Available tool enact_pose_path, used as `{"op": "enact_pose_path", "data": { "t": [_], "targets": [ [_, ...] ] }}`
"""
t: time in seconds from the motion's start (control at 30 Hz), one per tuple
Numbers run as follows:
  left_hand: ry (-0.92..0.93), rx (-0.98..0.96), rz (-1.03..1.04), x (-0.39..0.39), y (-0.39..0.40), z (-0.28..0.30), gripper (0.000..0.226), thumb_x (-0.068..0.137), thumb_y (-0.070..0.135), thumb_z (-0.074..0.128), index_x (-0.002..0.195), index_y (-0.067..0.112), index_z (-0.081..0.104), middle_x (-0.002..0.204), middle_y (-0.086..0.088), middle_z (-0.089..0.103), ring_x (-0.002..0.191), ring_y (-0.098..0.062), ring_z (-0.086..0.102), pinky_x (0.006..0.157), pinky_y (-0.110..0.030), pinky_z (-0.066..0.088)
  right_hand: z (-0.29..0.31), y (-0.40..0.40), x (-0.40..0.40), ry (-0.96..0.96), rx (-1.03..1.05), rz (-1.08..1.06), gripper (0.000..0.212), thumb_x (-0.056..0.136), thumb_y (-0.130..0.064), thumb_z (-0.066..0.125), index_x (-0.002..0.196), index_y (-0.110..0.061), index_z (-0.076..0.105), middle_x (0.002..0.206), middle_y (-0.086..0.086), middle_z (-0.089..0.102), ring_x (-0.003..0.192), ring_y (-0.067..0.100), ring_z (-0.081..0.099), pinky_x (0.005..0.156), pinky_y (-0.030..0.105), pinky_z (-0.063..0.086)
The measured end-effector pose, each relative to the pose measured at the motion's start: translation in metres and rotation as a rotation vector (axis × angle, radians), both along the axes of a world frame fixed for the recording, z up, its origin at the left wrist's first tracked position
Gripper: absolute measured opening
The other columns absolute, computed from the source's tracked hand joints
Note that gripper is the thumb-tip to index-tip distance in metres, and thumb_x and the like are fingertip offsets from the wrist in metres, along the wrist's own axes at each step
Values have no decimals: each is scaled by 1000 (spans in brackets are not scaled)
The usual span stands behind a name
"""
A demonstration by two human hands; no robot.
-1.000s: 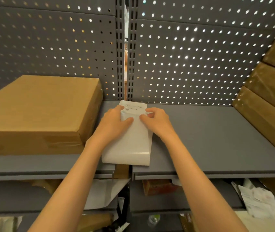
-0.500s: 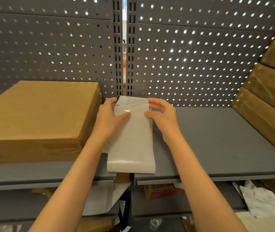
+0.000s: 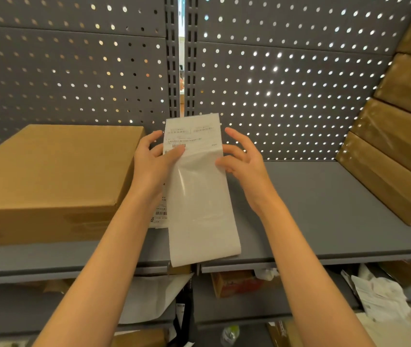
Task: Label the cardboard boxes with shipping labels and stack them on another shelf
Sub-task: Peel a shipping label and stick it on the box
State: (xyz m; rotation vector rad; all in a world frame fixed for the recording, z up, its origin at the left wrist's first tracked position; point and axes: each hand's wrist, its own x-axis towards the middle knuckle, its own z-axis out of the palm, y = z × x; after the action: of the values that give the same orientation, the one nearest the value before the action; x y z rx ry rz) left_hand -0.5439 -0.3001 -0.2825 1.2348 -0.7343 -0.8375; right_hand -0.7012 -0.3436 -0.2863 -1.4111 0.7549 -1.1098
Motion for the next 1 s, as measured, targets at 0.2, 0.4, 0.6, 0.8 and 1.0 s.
{"op": "enact_pose_path", "data": {
  "t": [0.2,0.4,0.6,0.8,1.0],
  "targets": [
    [-115,-145,-42,-9,8,6,52,85,5,65,131,15,45,114,-1,67,99,-14,67,79,-30,56,6,3,-2,-55,12,35,46,91,-15,58,135,-18,47,114,-1,69,106,10,64,87,20,52],
    [-179,-179,-123,-13,16,3,39,84,-1,64,120,8,54,110,-2,68,97,-15,68,78,-28,57,17,-1,0,-143,-38,-104,31,90,-8,61,121,-9,56,108,3,68,100,13,66,85,23,54],
    [-207,-188,-145,-10,19,2,28,88,2,59,115,8,58,106,-2,69,94,-11,68,73,-18,53,17,-3,0,-122,-104,-196,21,88,-4,61,110,-3,61,99,6,68,91,12,65,76,20,54],
    [-221,-243,-72,-2,18,7,23,87,10,63,110,8,61,104,-6,70,97,-16,67,77,-22,54,15,0,1,-99,-122,-191,17,89,-7,62,105,-4,63,90,0,68,77,1,65,67,16,51],
    [-354,-306,51,-2,17,14,23,82,10,70,102,8,58,95,0,69,83,-5,67,70,-16,52,12,2,4,-103,-107,-166,17,89,-10,62,104,-2,63,93,4,69,81,7,66,71,19,53]
  ]
}}
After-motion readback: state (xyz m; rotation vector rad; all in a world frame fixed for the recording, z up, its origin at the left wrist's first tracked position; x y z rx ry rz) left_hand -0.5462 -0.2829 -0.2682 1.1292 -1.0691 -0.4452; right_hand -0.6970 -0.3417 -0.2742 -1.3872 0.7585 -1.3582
